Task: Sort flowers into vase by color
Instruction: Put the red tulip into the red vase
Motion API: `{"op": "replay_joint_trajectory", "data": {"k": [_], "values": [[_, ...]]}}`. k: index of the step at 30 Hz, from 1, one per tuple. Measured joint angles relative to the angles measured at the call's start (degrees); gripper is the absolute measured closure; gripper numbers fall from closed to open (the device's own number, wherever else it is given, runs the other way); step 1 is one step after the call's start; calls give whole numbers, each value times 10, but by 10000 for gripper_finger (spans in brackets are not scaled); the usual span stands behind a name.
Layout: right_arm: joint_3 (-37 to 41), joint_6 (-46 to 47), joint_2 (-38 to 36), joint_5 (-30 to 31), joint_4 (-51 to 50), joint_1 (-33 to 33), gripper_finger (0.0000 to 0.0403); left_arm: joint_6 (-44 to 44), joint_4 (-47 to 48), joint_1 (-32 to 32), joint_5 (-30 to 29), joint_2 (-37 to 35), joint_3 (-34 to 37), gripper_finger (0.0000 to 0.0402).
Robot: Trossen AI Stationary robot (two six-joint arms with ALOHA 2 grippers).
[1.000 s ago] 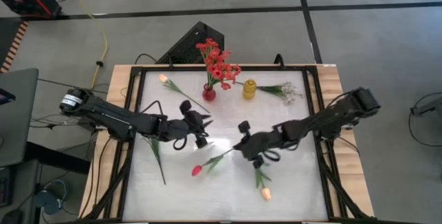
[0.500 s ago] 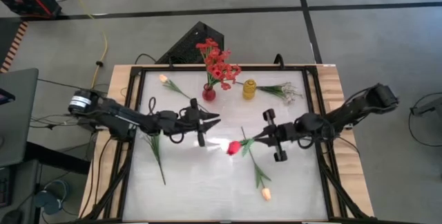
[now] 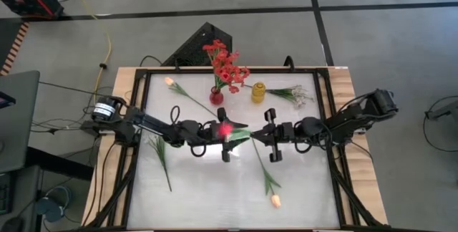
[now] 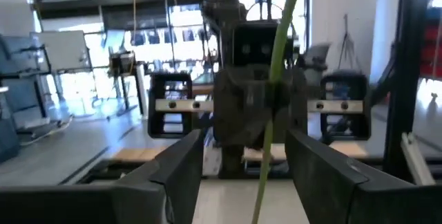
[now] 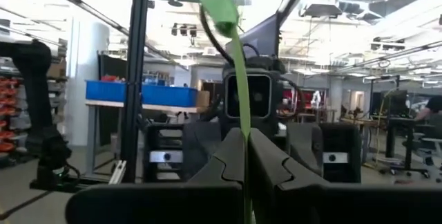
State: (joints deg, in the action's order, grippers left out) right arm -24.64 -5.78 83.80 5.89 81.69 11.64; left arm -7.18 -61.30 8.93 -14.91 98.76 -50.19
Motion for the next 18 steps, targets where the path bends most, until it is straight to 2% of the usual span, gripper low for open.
{"op": "replay_joint_trajectory", "data": {"k": [4, 14, 18], "values": [[2, 0, 5, 0, -1, -8, 377, -17, 42, 0, 14, -7, -32, 203], [2, 19, 14, 1, -17, -28, 377, -42, 36, 3, 16, -9, -46, 204], [2, 19, 14, 1, -14, -28, 377, -41, 37, 3, -8, -9, -46, 221]]}}
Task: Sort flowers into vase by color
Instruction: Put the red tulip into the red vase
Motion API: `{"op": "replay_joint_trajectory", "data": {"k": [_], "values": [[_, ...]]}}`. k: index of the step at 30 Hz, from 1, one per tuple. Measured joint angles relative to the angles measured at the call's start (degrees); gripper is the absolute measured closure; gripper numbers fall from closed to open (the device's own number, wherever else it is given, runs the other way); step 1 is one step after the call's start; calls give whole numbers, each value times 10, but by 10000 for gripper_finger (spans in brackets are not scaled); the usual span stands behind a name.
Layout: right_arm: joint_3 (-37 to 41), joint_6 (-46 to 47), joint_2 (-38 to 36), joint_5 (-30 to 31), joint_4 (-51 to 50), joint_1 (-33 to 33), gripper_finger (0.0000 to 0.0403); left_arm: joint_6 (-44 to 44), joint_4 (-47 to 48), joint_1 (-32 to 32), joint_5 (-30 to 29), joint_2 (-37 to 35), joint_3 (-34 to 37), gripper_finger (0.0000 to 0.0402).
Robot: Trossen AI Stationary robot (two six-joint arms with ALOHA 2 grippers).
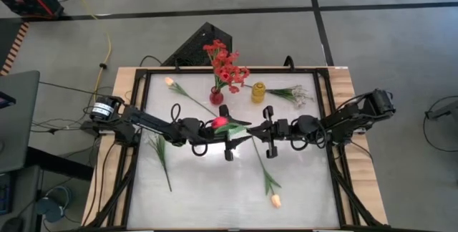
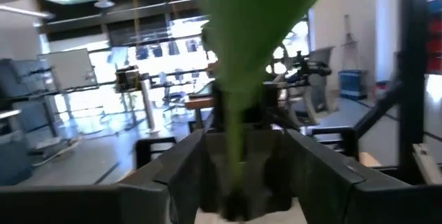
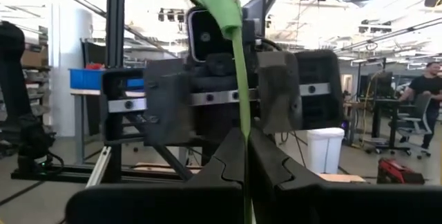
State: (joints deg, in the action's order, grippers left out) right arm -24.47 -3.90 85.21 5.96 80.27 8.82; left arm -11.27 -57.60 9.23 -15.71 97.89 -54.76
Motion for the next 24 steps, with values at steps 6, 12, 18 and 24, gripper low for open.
{"op": "replay_joint_trajectory", "data": {"k": [6, 12, 18, 24], "values": [[0, 0, 0, 0, -19, 0, 366, 11, 6, 0, -43, 0, 0, 342], [0, -19, 0, 2, -28, -4, 333, 41, 26, 3, -46, -1, 0, 399], [-15, -7, -2, -30, -95, -4, 253, 50, 67, 10, -69, -15, 0, 401], [-48, -25, -2, -42, -226, -2, 145, 100, 244, 10, -95, -99, 0, 401]]}}
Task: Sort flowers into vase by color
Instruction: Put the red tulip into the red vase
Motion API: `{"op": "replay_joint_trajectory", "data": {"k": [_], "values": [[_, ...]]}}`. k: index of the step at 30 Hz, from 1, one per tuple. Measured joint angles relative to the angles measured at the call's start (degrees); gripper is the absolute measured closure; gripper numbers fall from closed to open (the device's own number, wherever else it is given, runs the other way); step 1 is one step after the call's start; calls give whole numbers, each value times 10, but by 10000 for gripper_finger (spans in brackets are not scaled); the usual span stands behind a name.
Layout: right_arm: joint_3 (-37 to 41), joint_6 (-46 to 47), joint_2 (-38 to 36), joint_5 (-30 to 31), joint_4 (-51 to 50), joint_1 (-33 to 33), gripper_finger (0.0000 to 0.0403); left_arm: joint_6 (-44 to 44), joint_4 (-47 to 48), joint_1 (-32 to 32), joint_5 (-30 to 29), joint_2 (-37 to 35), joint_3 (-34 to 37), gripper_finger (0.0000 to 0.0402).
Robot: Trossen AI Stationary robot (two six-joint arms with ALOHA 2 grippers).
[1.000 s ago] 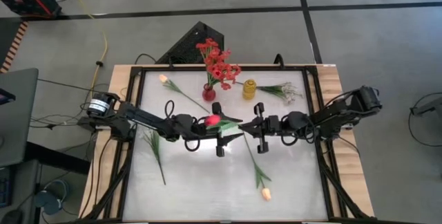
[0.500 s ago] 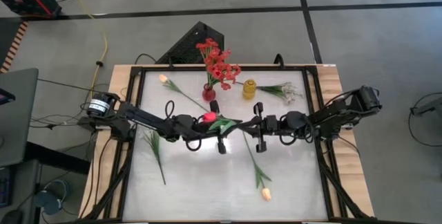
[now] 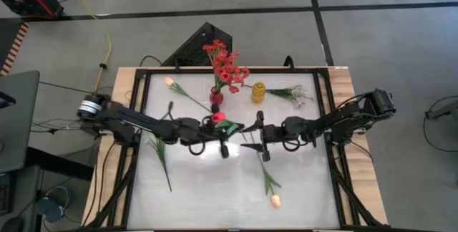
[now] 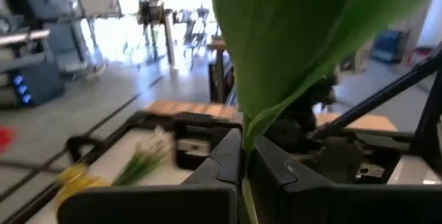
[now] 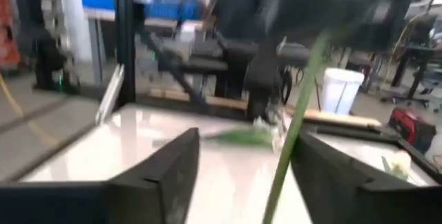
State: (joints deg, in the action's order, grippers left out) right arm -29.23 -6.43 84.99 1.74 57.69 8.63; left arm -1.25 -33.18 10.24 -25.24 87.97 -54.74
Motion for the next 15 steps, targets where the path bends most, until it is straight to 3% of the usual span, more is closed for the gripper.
{"op": "replay_joint_trajectory", "data": {"k": [5, 11, 13, 15], "values": [[3, -35, -4, -4, -55, 17, 105, 26, 177, -1, -99, -101, 0, 401], [3, -35, -11, -3, -77, 26, 101, -10, 263, -40, -236, -175, 5, 401], [3, -34, -15, -3, -80, 25, 101, -7, 261, -79, -231, -187, 19, 401], [3, -31, -19, -3, -82, 25, 101, 14, 258, -127, -183, -195, 37, 401]]}}
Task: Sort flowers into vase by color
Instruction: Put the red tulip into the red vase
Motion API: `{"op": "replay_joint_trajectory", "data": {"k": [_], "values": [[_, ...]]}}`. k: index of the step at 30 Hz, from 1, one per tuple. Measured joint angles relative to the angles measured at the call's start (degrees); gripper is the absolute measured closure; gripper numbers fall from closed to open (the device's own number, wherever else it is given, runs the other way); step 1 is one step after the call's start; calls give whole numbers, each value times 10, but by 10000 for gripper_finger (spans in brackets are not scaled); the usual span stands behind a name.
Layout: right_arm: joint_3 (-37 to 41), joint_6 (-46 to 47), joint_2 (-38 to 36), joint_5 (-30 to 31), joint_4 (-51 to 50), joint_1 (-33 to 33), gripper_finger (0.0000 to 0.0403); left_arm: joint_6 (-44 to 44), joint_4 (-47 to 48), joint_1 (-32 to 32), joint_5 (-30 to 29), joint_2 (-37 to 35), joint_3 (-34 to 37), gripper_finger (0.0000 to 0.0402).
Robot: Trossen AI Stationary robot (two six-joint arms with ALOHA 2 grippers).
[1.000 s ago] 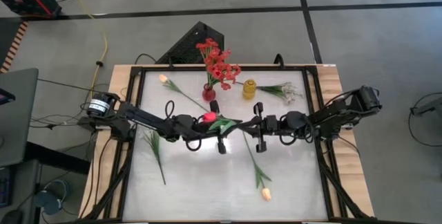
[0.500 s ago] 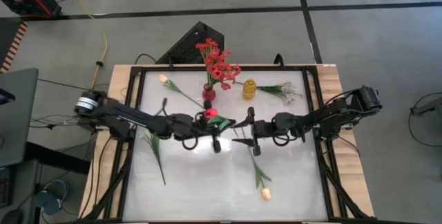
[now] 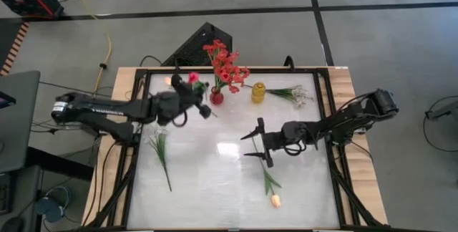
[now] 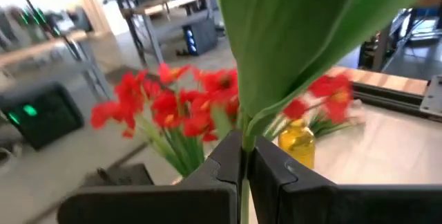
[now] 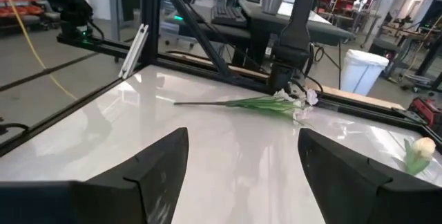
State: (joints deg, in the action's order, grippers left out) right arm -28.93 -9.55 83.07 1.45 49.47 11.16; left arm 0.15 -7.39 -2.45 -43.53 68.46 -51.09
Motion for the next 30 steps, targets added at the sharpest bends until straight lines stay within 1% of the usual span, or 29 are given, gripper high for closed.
{"op": "replay_joint_trajectory", "data": {"k": [3, 5, 7, 9, 13, 17, 25, 28, 30], "values": [[0, 1, -8, 1, -15, 0, 101, 37, -3, -78, 79, -3, 18, 401], [0, 1, -13, 2, -27, 0, 101, 56, -10, -120, 117, -2, 29, 401], [0, 1, -15, 2, -35, 0, 101, 68, -51, -148, 167, -2, 36, 401], [0, 1, -15, 2, -44, 0, 101, 70, -81, -163, 199, -3, 37, 401], [0, 1, -14, 2, -47, 0, 101, 65, -107, -179, 204, -3, 38, 401], [0, 1, -14, 2, -46, 0, 101, 68, -103, -188, 203, 2, 38, 401], [0, 1, -14, 2, -45, 0, 101, 66, -143, -193, 206, 63, 39, 401], [0, 1, -14, 2, -50, 0, 101, 72, -153, -203, 208, 75, 39, 401], [0, 1, -14, 2, -55, 0, 101, 77, -147, -209, 221, 77, 39, 401]]}}
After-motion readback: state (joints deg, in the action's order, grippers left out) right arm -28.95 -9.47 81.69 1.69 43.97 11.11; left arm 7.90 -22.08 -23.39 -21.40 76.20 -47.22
